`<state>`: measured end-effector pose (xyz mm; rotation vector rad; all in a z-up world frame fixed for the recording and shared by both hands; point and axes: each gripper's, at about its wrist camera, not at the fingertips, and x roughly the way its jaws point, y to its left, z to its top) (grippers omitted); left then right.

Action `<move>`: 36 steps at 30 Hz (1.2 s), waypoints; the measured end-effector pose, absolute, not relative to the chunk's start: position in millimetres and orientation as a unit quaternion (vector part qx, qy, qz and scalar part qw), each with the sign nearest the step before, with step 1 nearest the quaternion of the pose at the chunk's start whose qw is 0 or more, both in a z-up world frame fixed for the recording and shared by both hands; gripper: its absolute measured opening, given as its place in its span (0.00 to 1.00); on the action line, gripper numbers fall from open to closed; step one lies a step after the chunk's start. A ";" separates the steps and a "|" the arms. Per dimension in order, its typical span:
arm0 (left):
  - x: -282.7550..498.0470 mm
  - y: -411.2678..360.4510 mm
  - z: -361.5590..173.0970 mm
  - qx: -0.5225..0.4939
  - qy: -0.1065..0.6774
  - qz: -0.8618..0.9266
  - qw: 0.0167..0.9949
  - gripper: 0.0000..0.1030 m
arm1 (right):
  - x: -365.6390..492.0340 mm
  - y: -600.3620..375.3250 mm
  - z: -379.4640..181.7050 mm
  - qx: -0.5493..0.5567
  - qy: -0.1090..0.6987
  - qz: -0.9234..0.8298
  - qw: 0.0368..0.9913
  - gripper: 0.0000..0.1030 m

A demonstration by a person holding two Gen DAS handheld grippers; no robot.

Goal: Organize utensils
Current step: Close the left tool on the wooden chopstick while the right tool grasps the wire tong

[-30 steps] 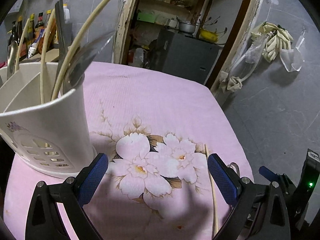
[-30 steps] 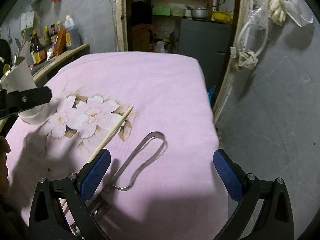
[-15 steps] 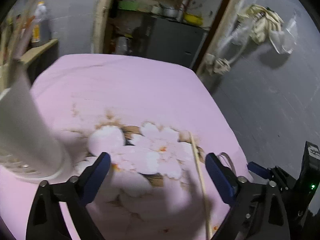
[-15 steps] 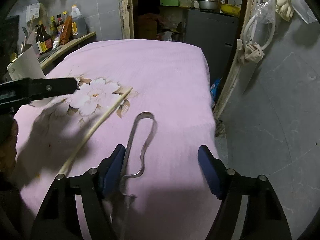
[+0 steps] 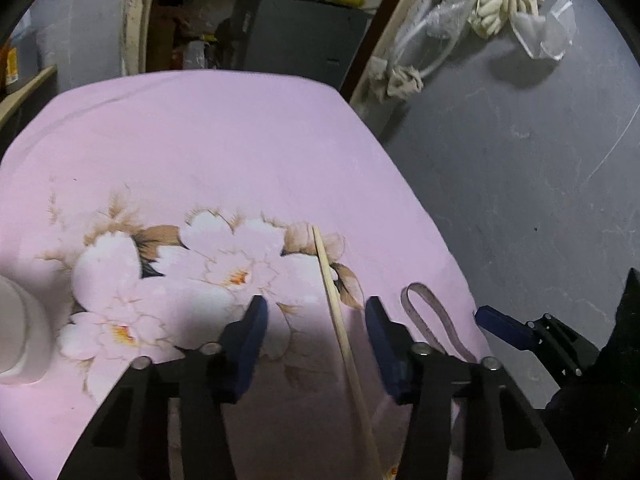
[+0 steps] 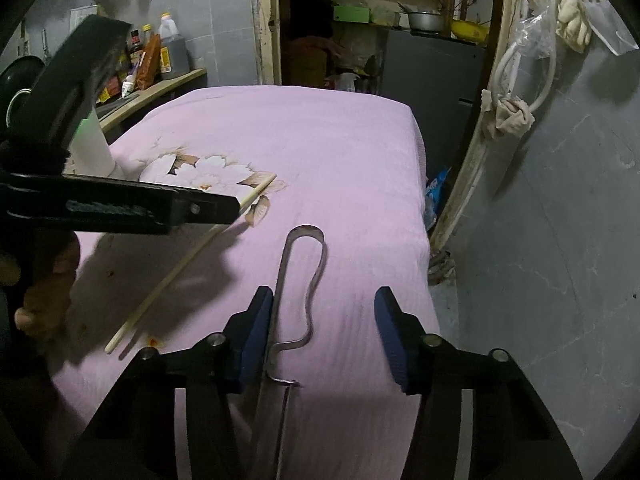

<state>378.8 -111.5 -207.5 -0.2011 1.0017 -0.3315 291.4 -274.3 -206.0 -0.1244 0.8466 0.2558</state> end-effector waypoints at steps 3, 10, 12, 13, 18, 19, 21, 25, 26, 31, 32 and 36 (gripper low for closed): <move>381.1 -115.0 -208.6 -0.088 0.481 -0.162 0.857 0.38 | 296.0 -274.5 -205.6 -0.059 0.416 0.119 0.900 0.43; 395.2 -121.8 -208.8 -0.082 0.504 -0.165 0.844 0.30 | 313.7 -268.9 -208.8 -0.066 0.441 0.104 0.889 0.43; 394.9 -123.8 -209.4 -0.075 0.505 -0.163 0.844 0.27 | 316.8 -265.9 -210.6 -0.071 0.439 0.100 0.890 0.44; 394.2 -123.6 -209.7 -0.074 0.505 -0.163 0.844 0.26 | 318.0 -264.1 -211.2 -0.074 0.437 0.097 0.891 0.44; 393.5 -125.5 -210.7 -0.069 0.503 -0.165 0.846 0.16 | 319.5 -259.8 -212.0 -0.080 0.433 0.095 0.893 0.44; 393.9 -124.6 -210.9 -0.070 0.504 -0.165 0.845 0.12 | 320.3 -259.5 -211.7 -0.080 0.435 0.095 0.892 0.44; 396.1 -122.7 -211.8 -0.080 0.508 -0.164 0.842 0.09 | 323.6 -259.5 -211.1 -0.081 0.443 0.095 0.888 0.44; 398.5 -118.6 -213.3 -0.095 0.520 -0.167 0.832 0.08 | 333.6 -256.2 -209.1 -0.086 0.465 0.094 0.876 0.42; 399.0 -120.2 -212.7 -0.089 0.523 -0.165 0.831 0.08 | 334.5 -255.3 -209.1 -0.085 0.468 0.097 0.874 0.37; 400.6 -119.1 -212.3 -0.094 0.529 -0.156 0.829 0.05 | 334.7 -248.4 -207.5 -0.076 0.480 0.106 0.867 0.20; 400.0 -116.0 -212.9 -0.104 0.530 -0.155 0.827 0.05 | 334.0 -249.3 -207.3 -0.072 0.482 0.106 0.867 0.20; 390.9 -102.7 -212.3 -0.132 0.527 -0.147 0.827 0.05 | 329.1 -261.0 -200.8 -0.031 0.474 0.106 0.873 0.20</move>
